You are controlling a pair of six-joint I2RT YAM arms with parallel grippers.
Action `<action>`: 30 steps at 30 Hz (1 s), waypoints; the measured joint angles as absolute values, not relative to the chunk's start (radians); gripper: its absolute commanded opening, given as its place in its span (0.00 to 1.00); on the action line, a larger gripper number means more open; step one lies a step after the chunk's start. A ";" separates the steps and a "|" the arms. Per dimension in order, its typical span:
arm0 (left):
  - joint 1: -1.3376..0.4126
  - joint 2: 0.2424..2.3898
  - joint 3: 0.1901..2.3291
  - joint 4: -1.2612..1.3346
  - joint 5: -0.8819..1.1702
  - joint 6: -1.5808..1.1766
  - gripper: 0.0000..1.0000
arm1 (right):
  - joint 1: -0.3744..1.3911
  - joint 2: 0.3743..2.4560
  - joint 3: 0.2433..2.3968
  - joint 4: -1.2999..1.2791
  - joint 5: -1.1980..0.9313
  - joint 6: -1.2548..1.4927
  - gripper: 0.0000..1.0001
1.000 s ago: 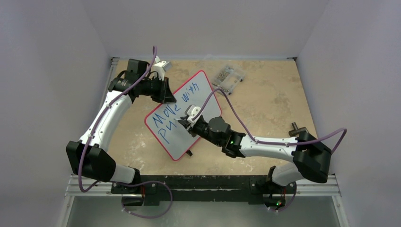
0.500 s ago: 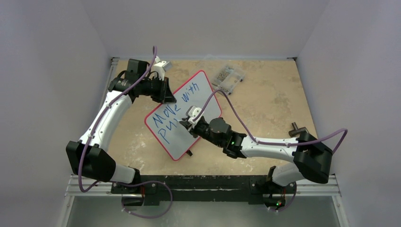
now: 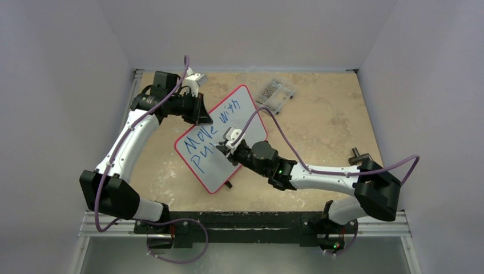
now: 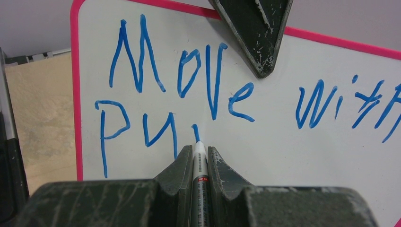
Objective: Write a sentence on the whiteboard
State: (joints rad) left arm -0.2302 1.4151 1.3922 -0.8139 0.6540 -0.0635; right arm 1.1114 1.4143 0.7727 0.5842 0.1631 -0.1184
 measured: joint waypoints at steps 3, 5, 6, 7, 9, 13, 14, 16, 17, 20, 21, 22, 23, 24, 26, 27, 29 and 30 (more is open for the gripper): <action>-0.230 1.415 1.392 -0.813 0.653 -0.064 0.00 | 1.111 1.420 0.785 0.582 0.165 -0.125 0.00; -0.229 1.415 1.392 -0.813 0.653 -0.064 0.00 | 1.111 1.423 0.795 0.582 0.167 -0.127 0.00; -0.229 1.415 1.392 -0.812 0.652 -0.064 0.00 | 1.111 1.425 0.800 0.583 0.167 -0.129 0.00; -0.229 1.415 1.392 -0.812 0.652 -0.064 0.00 | 1.111 1.427 0.804 0.583 0.167 -0.130 0.00; -0.229 1.415 1.392 -0.812 0.651 -0.064 0.00 | 1.110 1.429 0.810 0.583 0.167 -0.133 0.00; -0.229 1.415 1.392 -0.812 0.650 -0.064 0.00 | 1.108 1.431 0.820 0.583 0.167 -0.136 0.00; -0.229 1.415 1.392 -0.812 0.650 -0.064 0.00 | 1.108 1.432 0.820 0.582 0.167 -0.136 0.00; -0.229 1.415 1.392 -0.810 0.650 -0.064 0.00 | 1.106 1.432 0.821 0.583 0.167 -0.136 0.00; -0.229 1.415 1.392 -0.809 0.650 -0.064 0.00 | 1.106 1.431 0.821 0.583 0.167 -0.136 0.00; -0.229 1.415 1.392 -0.809 0.650 -0.064 0.00 | 1.106 1.430 0.821 0.581 0.167 -0.137 0.00; -0.229 1.415 1.392 -0.809 0.650 -0.064 0.00 | 1.106 1.429 0.821 0.579 0.167 -0.137 0.00; -0.230 1.415 1.392 -0.809 0.650 -0.065 0.00 | 1.105 1.427 0.821 0.575 0.168 -0.139 0.00; -0.230 1.415 1.392 -0.809 0.651 -0.066 0.00 | 1.105 1.423 0.821 0.571 0.172 -0.140 0.00; -0.230 1.414 1.392 -0.809 0.651 -0.067 0.00 | 1.103 1.421 0.821 0.567 0.175 -0.141 0.00; -0.230 1.414 1.392 -0.809 0.651 -0.067 0.00 | 1.099 1.413 0.821 0.556 0.187 -0.142 0.00; -0.231 1.414 1.392 -0.809 0.651 -0.067 0.00 | 1.098 1.408 0.821 0.551 0.193 -0.143 0.00; -0.231 1.414 1.392 -0.809 0.651 -0.067 0.00 | 1.095 1.400 0.821 0.544 0.197 -0.144 0.00; -0.231 1.414 1.392 -0.809 0.651 -0.067 0.00 | 1.093 1.395 0.821 0.542 0.199 -0.144 0.00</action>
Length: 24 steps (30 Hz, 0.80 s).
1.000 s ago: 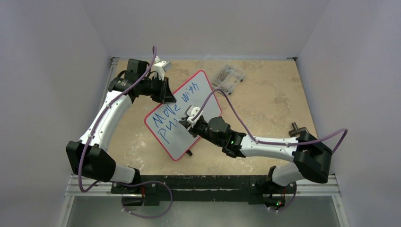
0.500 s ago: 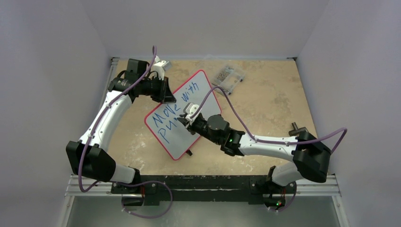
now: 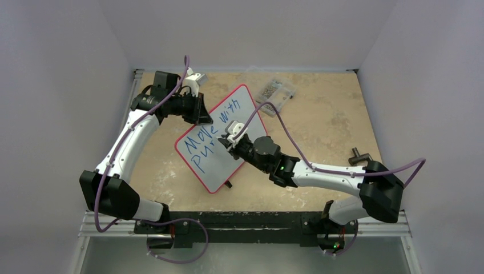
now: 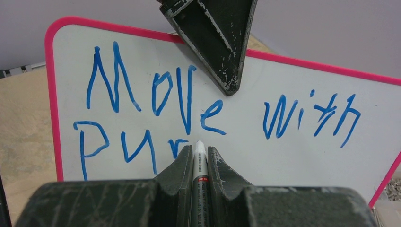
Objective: Write a sentence on the whiteboard
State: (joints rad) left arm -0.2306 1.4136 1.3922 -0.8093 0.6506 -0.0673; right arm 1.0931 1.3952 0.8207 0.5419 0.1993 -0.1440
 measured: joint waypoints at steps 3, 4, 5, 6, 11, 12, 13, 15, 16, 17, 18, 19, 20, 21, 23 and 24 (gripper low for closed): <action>-0.231 1.413 1.392 -0.810 0.651 -0.067 0.00 | 1.092 1.384 0.821 0.538 0.204 -0.144 0.00; -0.231 1.413 1.392 -0.810 0.651 -0.067 0.00 | 1.092 1.383 0.821 0.538 0.205 -0.144 0.00; -0.231 1.413 1.392 -0.809 0.651 -0.067 0.00 | 1.092 1.382 0.821 0.538 0.208 -0.144 0.00; -0.231 1.413 1.392 -0.809 0.651 -0.067 0.00 | 1.092 1.382 0.821 0.538 0.211 -0.144 0.00; -0.231 1.414 1.392 -0.809 0.651 -0.067 0.00 | 1.092 1.384 0.821 0.539 0.216 -0.144 0.00; -0.231 1.413 1.392 -0.809 0.651 -0.067 0.00 | 1.092 1.386 0.821 0.540 0.216 -0.144 0.00; -0.231 1.413 1.392 -0.810 0.651 -0.067 0.00 | 1.092 1.390 0.821 0.539 0.216 -0.145 0.00; -0.231 1.413 1.392 -0.810 0.651 -0.067 0.00 | 1.092 1.400 0.821 0.540 0.216 -0.149 0.00; -0.231 1.413 1.392 -0.810 0.651 -0.067 0.00 | 1.092 1.405 0.821 0.539 0.216 -0.151 0.00; -0.231 1.413 1.392 -0.810 0.650 -0.067 0.00 | 1.092 1.410 0.821 0.538 0.216 -0.151 0.00; -0.231 1.413 1.392 -0.810 0.650 -0.067 0.00 | 1.092 1.412 0.821 0.539 0.216 -0.152 0.00; -0.231 1.413 1.392 -0.810 0.650 -0.067 0.00 | 1.092 1.413 0.821 0.540 0.216 -0.152 0.00; -0.231 1.413 1.392 -0.810 0.650 -0.067 0.00 | 1.092 1.413 0.821 0.540 0.216 -0.152 0.00; -0.231 1.413 1.392 -0.810 0.650 -0.067 0.00 | 1.092 1.413 0.821 0.540 0.215 -0.152 0.00; -0.231 1.413 1.392 -0.810 0.650 -0.067 0.00 | 1.092 1.413 0.818 0.543 0.215 -0.151 0.00; -0.231 1.413 1.392 -0.810 0.650 -0.067 0.00 | 1.092 1.412 0.813 0.550 0.213 -0.151 0.00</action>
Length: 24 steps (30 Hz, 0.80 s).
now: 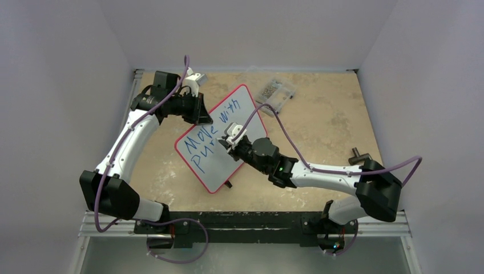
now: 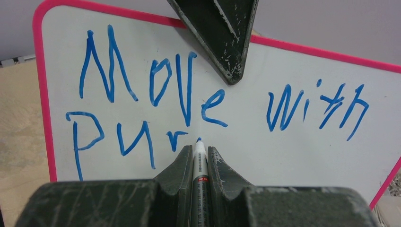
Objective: Write a sentence on the whiteboard
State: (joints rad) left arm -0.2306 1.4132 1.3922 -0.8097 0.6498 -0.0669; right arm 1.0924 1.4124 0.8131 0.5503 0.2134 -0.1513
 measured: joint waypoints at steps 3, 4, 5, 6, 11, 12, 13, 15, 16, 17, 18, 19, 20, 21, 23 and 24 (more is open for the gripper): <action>-0.231 1.413 1.392 -0.810 0.650 -0.067 0.00 | 1.092 1.405 0.784 0.562 0.205 -0.151 0.00; -0.231 1.413 1.392 -0.810 0.650 -0.067 0.00 | 1.092 1.401 0.773 0.561 0.199 -0.151 0.00; -0.231 1.413 1.392 -0.810 0.650 -0.067 0.00 | 1.092 1.396 0.758 0.561 0.191 -0.151 0.00; -0.231 1.413 1.392 -0.810 0.650 -0.067 0.00 | 1.092 1.390 0.741 0.561 0.188 -0.150 0.00; -0.231 1.413 1.392 -0.810 0.650 -0.067 0.00 | 1.093 1.352 0.661 0.553 0.178 -0.141 0.00; -0.231 1.413 1.392 -0.810 0.650 -0.067 0.00 | 1.092 1.345 0.646 0.553 0.172 -0.136 0.00; -0.231 1.413 1.392 -0.810 0.650 -0.067 0.00 | 1.092 1.338 0.633 0.550 0.169 -0.131 0.00; -0.231 1.413 1.392 -0.810 0.650 -0.067 0.00 | 1.092 1.332 0.622 0.541 0.165 -0.125 0.00; -0.231 1.413 1.392 -0.810 0.650 -0.067 0.00 | 1.092 1.329 0.621 0.537 0.165 -0.123 0.00; -0.231 1.413 1.392 -0.810 0.650 -0.067 0.00 | 1.093 1.325 0.621 0.537 0.165 -0.121 0.00; -0.231 1.413 1.392 -0.810 0.650 -0.067 0.00 | 1.092 1.320 0.621 0.537 0.165 -0.121 0.00; -0.231 1.413 1.392 -0.810 0.650 -0.067 0.00 | 1.092 1.313 0.622 0.537 0.165 -0.121 0.00; -0.231 1.413 1.392 -0.810 0.650 -0.067 0.00 | 1.092 1.307 0.624 0.537 0.165 -0.121 0.00; -0.231 1.413 1.392 -0.810 0.650 -0.067 0.00 | 1.092 1.303 0.627 0.536 0.165 -0.122 0.00; -0.231 1.413 1.392 -0.810 0.650 -0.067 0.00 | 1.093 1.301 0.644 0.536 0.165 -0.124 0.00; -0.231 1.413 1.392 -0.810 0.650 -0.067 0.00 | 1.093 1.301 0.656 0.536 0.165 -0.125 0.00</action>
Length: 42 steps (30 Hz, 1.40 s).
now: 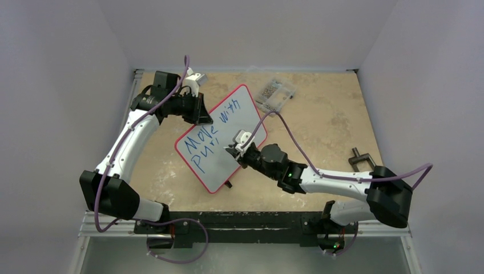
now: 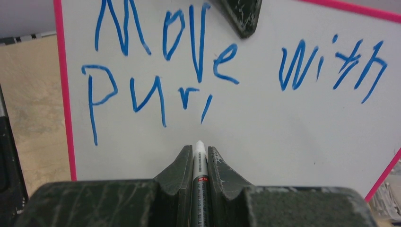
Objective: Write a sentence on the whiteboard
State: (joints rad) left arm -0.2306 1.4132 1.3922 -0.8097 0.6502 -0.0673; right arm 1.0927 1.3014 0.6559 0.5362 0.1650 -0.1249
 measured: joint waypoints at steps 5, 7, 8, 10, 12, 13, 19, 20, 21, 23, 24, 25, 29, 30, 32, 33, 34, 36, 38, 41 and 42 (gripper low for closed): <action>-0.231 1.413 1.392 -0.810 0.650 -0.067 0.00 | 1.092 1.312 0.720 0.556 0.166 -0.126 0.00; -0.231 1.413 1.392 -0.810 0.650 -0.067 0.00 | 1.093 1.329 0.743 0.570 0.166 -0.129 0.00; -0.231 1.413 1.392 -0.810 0.650 -0.067 0.00 | 1.093 1.340 0.754 0.576 0.166 -0.131 0.00; -0.231 1.413 1.392 -0.810 0.650 -0.067 0.00 | 1.092 1.364 0.766 0.588 0.166 -0.132 0.00; -0.231 1.413 1.392 -0.810 0.650 -0.067 0.00 | 1.093 1.384 0.770 0.593 0.167 -0.132 0.00; -0.231 1.413 1.392 -0.810 0.650 -0.067 0.00 | 1.092 1.394 0.771 0.595 0.167 -0.133 0.00; -0.231 1.413 1.392 -0.809 0.649 -0.067 0.00 | 1.093 1.413 0.776 0.600 0.186 -0.133 0.00; -0.231 1.413 1.392 -0.809 0.649 -0.067 0.00 | 1.093 1.413 0.780 0.600 0.192 -0.133 0.00; -0.231 1.413 1.392 -0.809 0.649 -0.067 0.00 | 1.092 1.414 0.781 0.600 0.194 -0.133 0.00; -0.231 1.413 1.392 -0.809 0.649 -0.067 0.00 | 1.092 1.414 0.784 0.602 0.201 -0.133 0.00; -0.231 1.413 1.392 -0.809 0.649 -0.067 0.00 | 1.092 1.414 0.784 0.604 0.204 -0.133 0.00; -0.231 1.413 1.392 -0.809 0.649 -0.067 0.00 | 1.092 1.414 0.784 0.606 0.210 -0.133 0.00; -0.231 1.413 1.392 -0.809 0.649 -0.067 0.00 | 1.083 1.414 0.784 0.607 0.221 -0.133 0.00; -0.231 1.413 1.392 -0.809 0.649 -0.067 0.00 | 1.081 1.414 0.784 0.608 0.222 -0.133 0.00; -0.231 1.413 1.392 -0.809 0.649 -0.067 0.00 | 1.077 1.414 0.784 0.609 0.226 -0.133 0.00; -0.231 1.413 1.392 -0.809 0.649 -0.067 0.00 | 1.076 1.414 0.784 0.610 0.227 -0.133 0.00; -0.231 1.413 1.392 -0.809 0.649 -0.067 0.00 | 1.075 1.414 0.784 0.610 0.227 -0.133 0.00; -0.231 1.413 1.392 -0.809 0.649 -0.067 0.00 | 1.073 1.414 0.784 0.611 0.227 -0.133 0.00; -0.231 1.413 1.392 -0.809 0.649 -0.067 0.00 | 1.072 1.414 0.784 0.611 0.227 -0.133 0.00; -0.231 1.413 1.392 -0.809 0.648 -0.067 0.00 | 1.072 1.414 0.784 0.611 0.226 -0.132 0.00; -0.231 1.414 1.392 -0.809 0.648 -0.067 0.00 | 1.072 1.414 0.784 0.611 0.226 -0.132 0.00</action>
